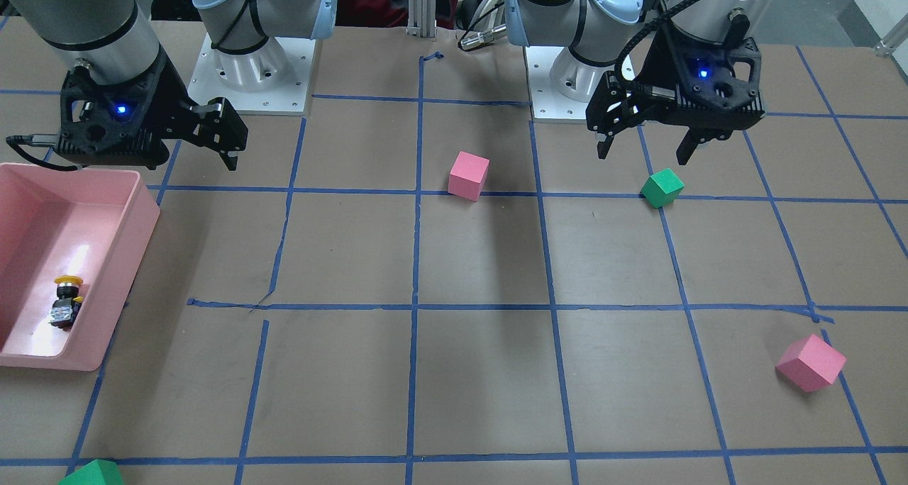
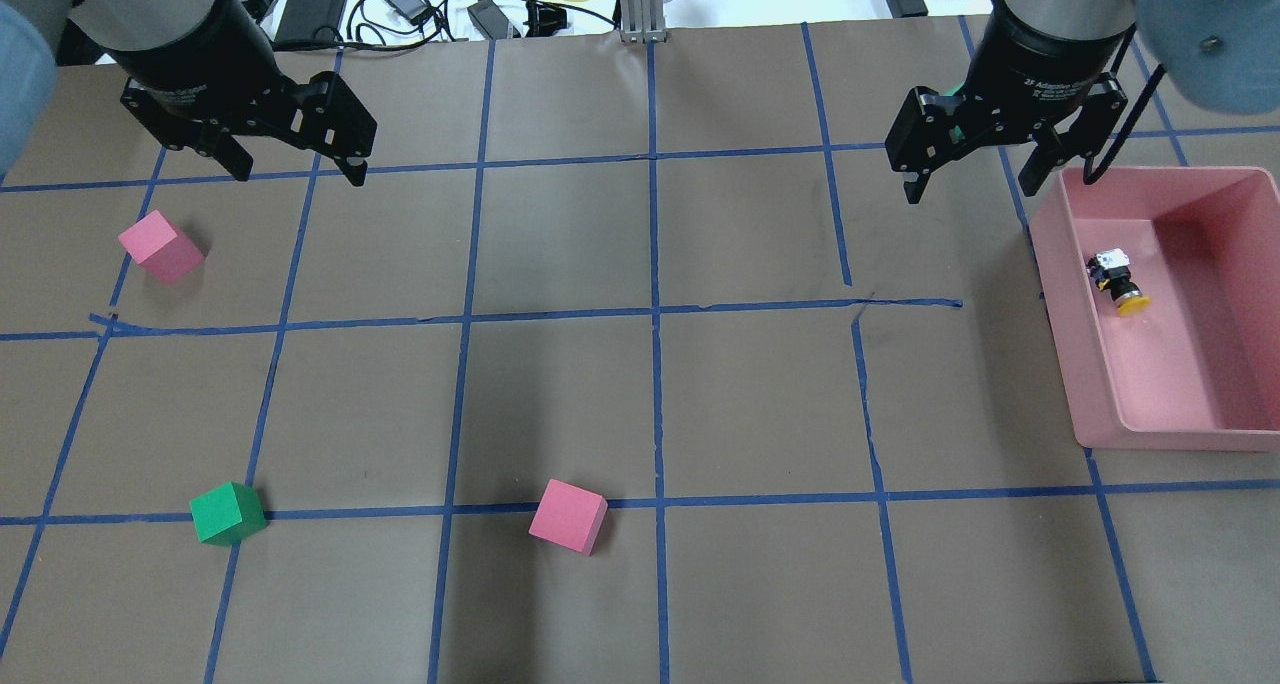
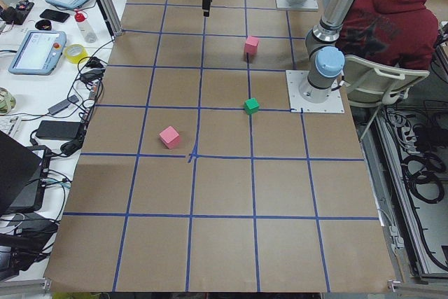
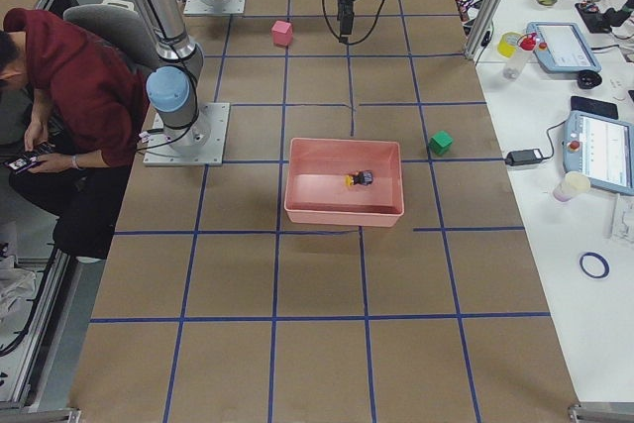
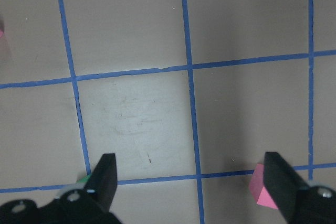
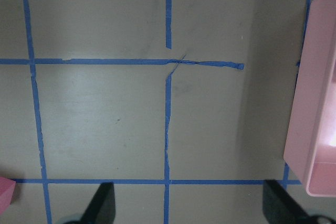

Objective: Align button upright

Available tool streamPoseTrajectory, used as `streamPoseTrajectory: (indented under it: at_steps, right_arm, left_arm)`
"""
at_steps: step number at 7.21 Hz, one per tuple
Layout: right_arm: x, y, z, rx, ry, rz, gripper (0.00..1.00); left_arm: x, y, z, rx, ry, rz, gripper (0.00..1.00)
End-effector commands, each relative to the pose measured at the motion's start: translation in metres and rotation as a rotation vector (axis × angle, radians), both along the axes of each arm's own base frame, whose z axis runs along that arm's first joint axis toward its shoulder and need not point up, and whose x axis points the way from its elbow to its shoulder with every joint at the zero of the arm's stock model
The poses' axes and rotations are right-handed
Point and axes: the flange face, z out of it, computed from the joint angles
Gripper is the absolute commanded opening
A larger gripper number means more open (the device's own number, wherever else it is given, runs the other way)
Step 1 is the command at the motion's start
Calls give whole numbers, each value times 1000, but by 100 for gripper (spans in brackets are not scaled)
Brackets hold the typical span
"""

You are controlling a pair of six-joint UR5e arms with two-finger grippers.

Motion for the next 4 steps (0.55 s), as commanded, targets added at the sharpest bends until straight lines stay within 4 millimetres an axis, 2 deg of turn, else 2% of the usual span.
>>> streamPoseTrajectory:
  at_steps: [1,4]
  right_arm:
    - [0,-2,-1,1,2,0,100]
    - [-2,1,-5,20,19,1,100]
  left_arm:
    - [1,5,-6,9,1,0,100]
    - [4,4,-5,8,2,8,100]
